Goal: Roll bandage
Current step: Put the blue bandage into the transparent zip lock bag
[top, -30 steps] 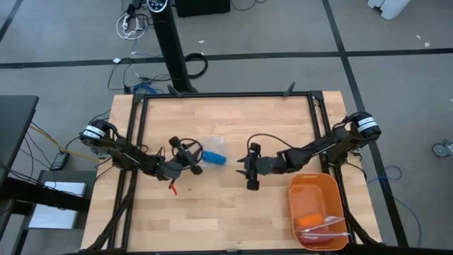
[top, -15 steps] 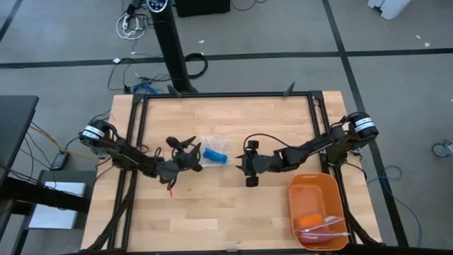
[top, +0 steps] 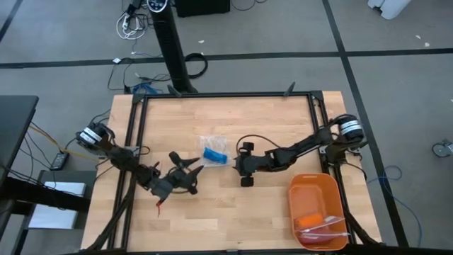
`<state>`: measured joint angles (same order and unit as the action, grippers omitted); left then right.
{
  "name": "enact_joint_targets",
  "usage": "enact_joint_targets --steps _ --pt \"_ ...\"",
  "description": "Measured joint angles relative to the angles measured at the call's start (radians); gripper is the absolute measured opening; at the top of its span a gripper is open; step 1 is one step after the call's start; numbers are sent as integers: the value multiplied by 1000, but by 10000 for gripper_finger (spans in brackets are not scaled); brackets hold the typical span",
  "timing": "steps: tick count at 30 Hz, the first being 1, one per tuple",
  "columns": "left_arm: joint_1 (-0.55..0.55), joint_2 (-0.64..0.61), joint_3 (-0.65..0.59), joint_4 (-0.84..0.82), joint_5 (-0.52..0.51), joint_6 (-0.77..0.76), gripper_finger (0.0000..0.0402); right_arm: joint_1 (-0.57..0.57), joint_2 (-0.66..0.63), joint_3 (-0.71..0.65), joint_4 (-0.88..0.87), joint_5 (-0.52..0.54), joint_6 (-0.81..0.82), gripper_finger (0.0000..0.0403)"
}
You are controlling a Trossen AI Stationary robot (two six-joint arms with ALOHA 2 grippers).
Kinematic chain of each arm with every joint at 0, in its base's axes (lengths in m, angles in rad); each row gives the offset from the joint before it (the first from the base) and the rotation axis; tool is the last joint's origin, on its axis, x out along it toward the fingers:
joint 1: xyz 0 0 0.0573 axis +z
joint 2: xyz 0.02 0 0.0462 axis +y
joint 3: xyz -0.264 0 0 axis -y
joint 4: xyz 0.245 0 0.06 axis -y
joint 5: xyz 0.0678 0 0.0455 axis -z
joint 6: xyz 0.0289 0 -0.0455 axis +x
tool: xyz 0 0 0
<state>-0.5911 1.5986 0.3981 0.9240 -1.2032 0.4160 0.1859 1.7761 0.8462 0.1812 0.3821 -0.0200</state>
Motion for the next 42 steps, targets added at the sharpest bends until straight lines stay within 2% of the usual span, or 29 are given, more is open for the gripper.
enact_joint_targets --steps 4,8,11,14,15,17,25,28,31,34,37,42 --pt "-54 0 0 -26 -54 -1 181 -2 83 69 -22 57 -1 162" --pt "-89 0 0 -29 -88 -2 181 -20 165 156 -107 58 -8 148" --pt "-108 0 2 -30 -112 -2 181 -34 216 224 -191 57 -8 103" --pt "-122 0 7 -30 -143 -1 181 -30 237 274 -255 55 -23 29" --pt "-127 0 11 -30 -156 0 181 -24 233 286 -278 59 -33 16" --pt "-137 0 20 -29 -183 0 181 -14 218 316 -348 45 -33 14" --pt "-173 -61 59 29 -190 -2 169 20 27 436 -616 -116 116 6" --pt "-173 -124 50 27 -143 -34 149 28 -73 452 -656 -164 169 4" --pt "-154 -204 25 19 -26 -107 127 35 -169 462 -688 -168 218 4" --pt "-119 -268 -2 -62 93 -210 108 35 -235 461 -695 -175 263 3" --pt "-84 -295 -2 -102 128 -264 98 21 -267 462 -709 -241 291 3" --pt "-38 -308 28 -97 224 -235 109 7 -272 461 -716 -336 308 3"
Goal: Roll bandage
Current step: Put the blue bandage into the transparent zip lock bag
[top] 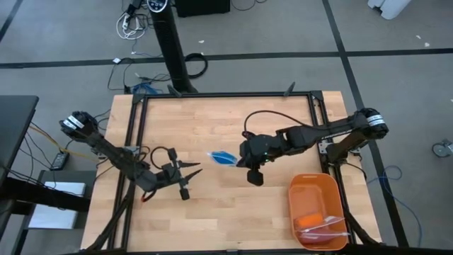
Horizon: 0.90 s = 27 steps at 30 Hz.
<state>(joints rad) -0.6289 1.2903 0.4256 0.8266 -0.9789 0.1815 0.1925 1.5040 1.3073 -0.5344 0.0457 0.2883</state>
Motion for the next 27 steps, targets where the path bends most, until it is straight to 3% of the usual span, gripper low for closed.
enact_joint_targets --steps 6,10,19,27 --pt "42 1 24 -1 -20 128 146 18 -5 0 6 -42 -1 3" --pt "55 -2 25 22 -16 129 172 42 -8 0 10 -57 -2 3" --pt "103 -3 26 46 287 124 177 79 -8 0 47 -117 -9 3" --pt "106 -3 26 52 407 126 131 85 -8 0 67 -133 -10 3"
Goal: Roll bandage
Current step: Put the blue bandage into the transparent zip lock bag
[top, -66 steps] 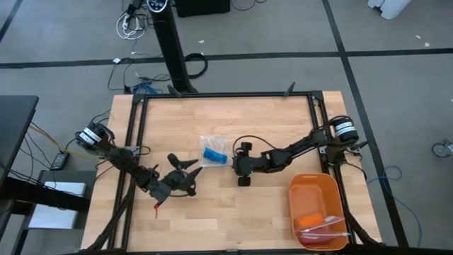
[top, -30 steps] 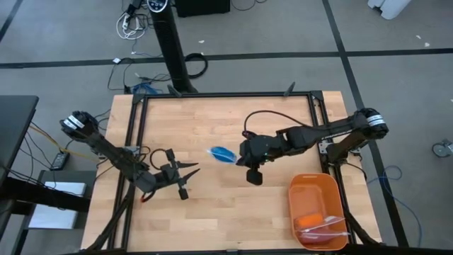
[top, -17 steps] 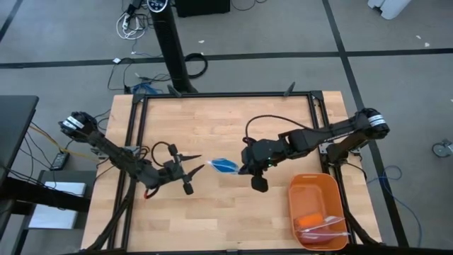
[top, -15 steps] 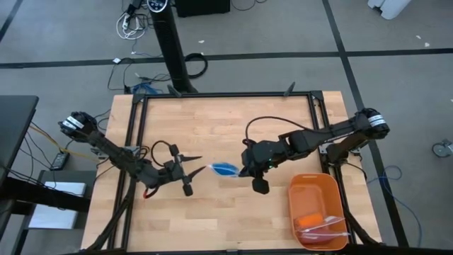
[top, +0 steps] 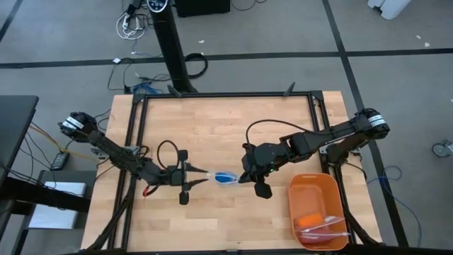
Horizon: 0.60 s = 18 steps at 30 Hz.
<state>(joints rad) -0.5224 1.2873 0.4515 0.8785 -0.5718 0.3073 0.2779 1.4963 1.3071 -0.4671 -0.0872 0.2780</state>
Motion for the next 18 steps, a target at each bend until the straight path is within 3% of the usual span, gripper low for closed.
enact_joint_targets --steps 9,14,18 --pt "7 0 0 -2 54 7 17 0 0 0 10 -7 0 17" --pt "12 0 0 -23 -38 1 9 0 -26 0 -45 25 28 71" --pt "12 1 0 -37 -110 -9 5 4 -76 0 -188 140 62 117"
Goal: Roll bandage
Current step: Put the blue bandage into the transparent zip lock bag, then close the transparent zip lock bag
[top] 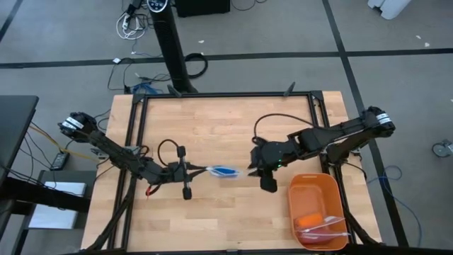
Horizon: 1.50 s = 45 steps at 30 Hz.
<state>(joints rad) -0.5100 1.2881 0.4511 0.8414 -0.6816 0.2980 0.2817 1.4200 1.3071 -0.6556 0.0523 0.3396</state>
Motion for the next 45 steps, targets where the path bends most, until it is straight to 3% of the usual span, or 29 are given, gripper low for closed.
enact_joint_targets --steps 5,10,13,18,23,28,40,45 --pt "0 0 0 0 -18 -102 4 0 -44 0 -113 185 42 148" --pt "0 21 0 -12 -139 -211 3 11 -19 0 -40 235 -31 152" --pt "11 40 0 -13 -189 -279 3 12 24 0 14 241 -87 151" --pt "33 50 -1 -11 -188 -335 2 10 82 0 167 242 -146 151" --pt "49 50 12 -37 -158 -335 2 -8 121 0 318 248 -285 151" --pt "65 51 71 -175 -106 -333 2 -25 159 2 452 239 -429 151" --pt "78 111 203 -349 -73 -250 3 -68 247 0 476 223 -418 149" --pt "79 111 203 -335 -73 -247 3 -66 250 0 463 205 -411 106"
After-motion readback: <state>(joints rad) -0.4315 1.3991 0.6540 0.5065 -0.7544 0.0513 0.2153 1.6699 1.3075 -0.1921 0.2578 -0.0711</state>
